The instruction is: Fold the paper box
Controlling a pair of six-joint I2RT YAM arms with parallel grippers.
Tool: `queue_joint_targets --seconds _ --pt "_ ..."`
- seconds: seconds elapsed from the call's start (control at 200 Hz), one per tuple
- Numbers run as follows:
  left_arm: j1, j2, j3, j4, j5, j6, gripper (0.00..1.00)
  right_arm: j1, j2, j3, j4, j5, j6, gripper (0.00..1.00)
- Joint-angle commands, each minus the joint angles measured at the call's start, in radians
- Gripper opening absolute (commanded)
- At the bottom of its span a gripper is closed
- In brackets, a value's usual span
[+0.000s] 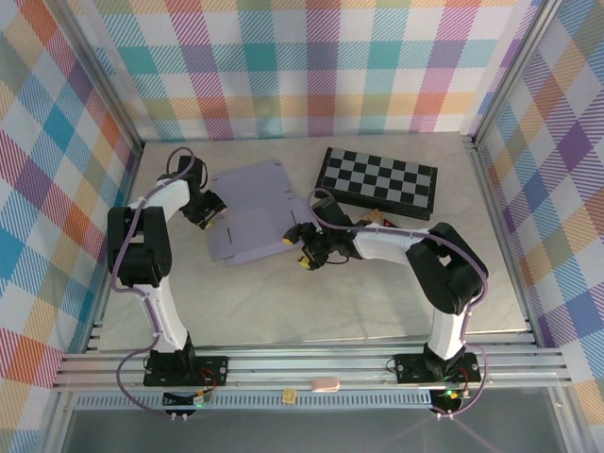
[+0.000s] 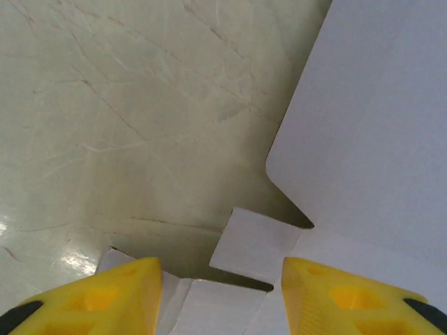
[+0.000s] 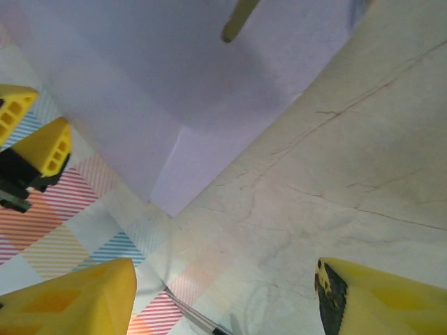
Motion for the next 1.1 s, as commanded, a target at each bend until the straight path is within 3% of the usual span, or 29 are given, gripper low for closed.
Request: queue_joint_targets --seconds 0.0,0.325,0.565,0.775,1.095 --pt "0.007 -0.026 -0.039 0.072 0.025 0.039 0.48 0.003 0.009 -0.032 0.128 -0.038 0.055 0.68" --pt "-0.015 -0.087 -0.214 0.189 0.177 -0.03 0.47 -0.003 -0.001 -0.094 0.178 -0.01 0.039 0.68" --pt "-0.088 -0.221 -0.348 0.177 0.179 -0.137 0.44 -0.044 -0.011 -0.142 0.205 0.004 0.005 0.67" --pt "-0.095 -0.345 -0.333 0.111 0.196 -0.17 0.52 -0.063 -0.067 -0.211 0.187 0.028 -0.003 0.66" --pt "-0.065 -0.253 -0.22 -0.003 0.149 -0.044 0.52 -0.084 -0.121 -0.271 0.22 0.06 -0.032 0.65"
